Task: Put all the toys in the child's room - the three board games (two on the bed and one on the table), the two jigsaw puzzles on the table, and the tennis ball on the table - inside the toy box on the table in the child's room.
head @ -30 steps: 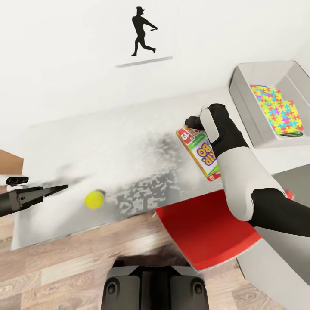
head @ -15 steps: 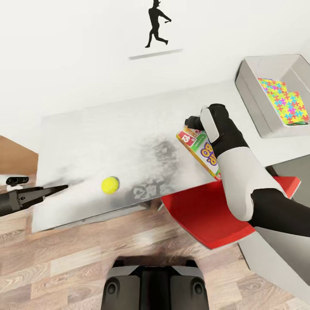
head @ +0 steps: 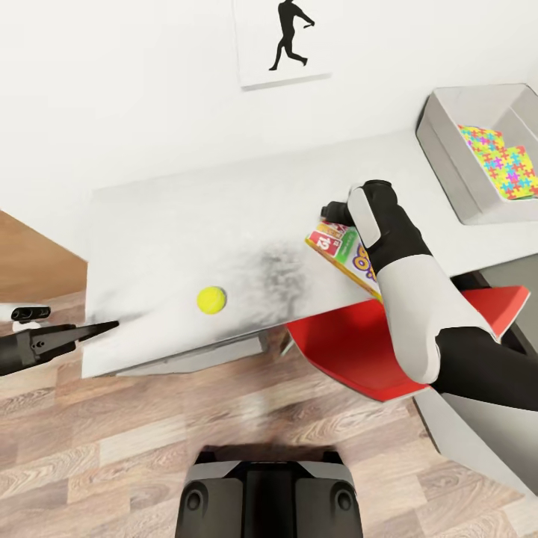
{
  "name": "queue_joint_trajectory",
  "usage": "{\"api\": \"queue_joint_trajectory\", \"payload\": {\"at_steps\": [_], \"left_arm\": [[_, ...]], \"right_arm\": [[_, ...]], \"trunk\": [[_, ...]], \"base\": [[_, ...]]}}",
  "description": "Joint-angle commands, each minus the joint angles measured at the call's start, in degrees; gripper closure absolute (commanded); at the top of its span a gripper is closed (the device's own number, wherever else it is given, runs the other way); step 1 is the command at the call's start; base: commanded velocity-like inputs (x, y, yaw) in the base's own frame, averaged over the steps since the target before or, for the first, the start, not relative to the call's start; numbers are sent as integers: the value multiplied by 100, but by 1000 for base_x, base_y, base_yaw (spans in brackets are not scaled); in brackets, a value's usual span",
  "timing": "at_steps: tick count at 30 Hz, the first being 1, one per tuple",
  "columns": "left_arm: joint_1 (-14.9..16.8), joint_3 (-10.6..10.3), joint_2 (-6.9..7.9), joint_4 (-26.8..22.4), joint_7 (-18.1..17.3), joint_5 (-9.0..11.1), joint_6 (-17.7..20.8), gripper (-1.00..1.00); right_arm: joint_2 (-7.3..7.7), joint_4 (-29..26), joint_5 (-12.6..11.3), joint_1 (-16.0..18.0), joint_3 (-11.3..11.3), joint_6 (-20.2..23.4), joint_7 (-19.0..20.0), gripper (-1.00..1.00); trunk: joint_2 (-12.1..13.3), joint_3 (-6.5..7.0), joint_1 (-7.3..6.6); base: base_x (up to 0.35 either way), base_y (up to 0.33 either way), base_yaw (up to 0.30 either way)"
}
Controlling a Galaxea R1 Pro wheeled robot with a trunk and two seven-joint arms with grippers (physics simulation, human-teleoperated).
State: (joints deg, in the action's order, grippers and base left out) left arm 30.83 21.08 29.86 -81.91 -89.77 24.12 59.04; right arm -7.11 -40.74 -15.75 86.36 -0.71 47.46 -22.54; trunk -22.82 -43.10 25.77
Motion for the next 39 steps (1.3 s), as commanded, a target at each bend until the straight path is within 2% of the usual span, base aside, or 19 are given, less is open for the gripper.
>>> {"api": "queue_joint_trajectory", "payload": {"at_steps": [1,17,39], "left_arm": [[2,0,5,0,-23,-4,62,-100],[2,7,1,0,-23,-4,89,-100],[2,1,-6,0,-23,-4,93,-100]], "right_arm": [[-3,-4,-60,4,-8,9,-49,-100],[174,-4,-69,3,-16,9,-49,-100],[183,-4,-78,4,-25,93,-49,-100]], "trunk": [[-9,-7,2],[-9,-7,2],[-9,-7,2]], "base": [[-176,113,0],[-83,53,0],[-67,85,0]]}}
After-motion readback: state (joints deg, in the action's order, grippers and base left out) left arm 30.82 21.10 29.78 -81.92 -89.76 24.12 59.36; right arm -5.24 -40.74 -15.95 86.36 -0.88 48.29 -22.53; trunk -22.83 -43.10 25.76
